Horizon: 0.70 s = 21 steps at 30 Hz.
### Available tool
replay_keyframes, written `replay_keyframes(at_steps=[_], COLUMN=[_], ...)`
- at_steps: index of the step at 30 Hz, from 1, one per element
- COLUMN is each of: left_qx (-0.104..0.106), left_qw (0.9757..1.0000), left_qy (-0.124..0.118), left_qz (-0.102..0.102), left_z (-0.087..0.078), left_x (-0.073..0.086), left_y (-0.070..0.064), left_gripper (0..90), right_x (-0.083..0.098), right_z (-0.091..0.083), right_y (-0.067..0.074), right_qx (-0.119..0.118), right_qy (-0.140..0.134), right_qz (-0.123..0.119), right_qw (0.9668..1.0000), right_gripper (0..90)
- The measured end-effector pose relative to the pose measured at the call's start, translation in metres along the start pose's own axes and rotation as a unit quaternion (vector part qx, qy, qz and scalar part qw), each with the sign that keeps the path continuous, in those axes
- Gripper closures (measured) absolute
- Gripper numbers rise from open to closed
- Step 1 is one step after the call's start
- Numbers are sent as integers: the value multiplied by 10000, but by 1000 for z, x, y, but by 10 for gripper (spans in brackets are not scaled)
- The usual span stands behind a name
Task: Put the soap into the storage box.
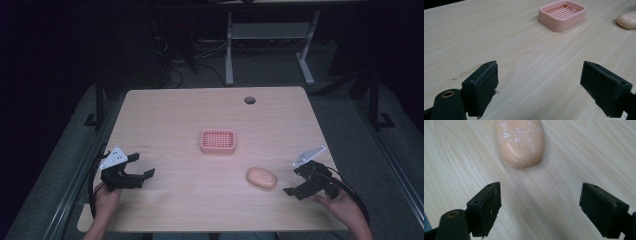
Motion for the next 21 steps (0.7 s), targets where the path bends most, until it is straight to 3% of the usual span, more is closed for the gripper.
replay_keyframes(at_steps=[21], left_qx=[33], left_qw=[10000], left_qy=[-14], left_qz=[-36], left_z=[-1], left_x=[-1], left_y=[-1], left_gripper=[143], right_x=[-40], right_z=[7], right_y=[0], right_qx=[-142], right_qy=[280], right_qz=[-628], right_qw=[9975], right_gripper=[213])
Point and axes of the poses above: each handheld gripper's, and its own axes: z roughly forward along the jaws, x roughly out of its underside, y roughly to its left, the point moved 4 cm from there along z, roughly forward along the jaws, and after that the axes turned 15 degrees about -z, right-handed, at the moved point
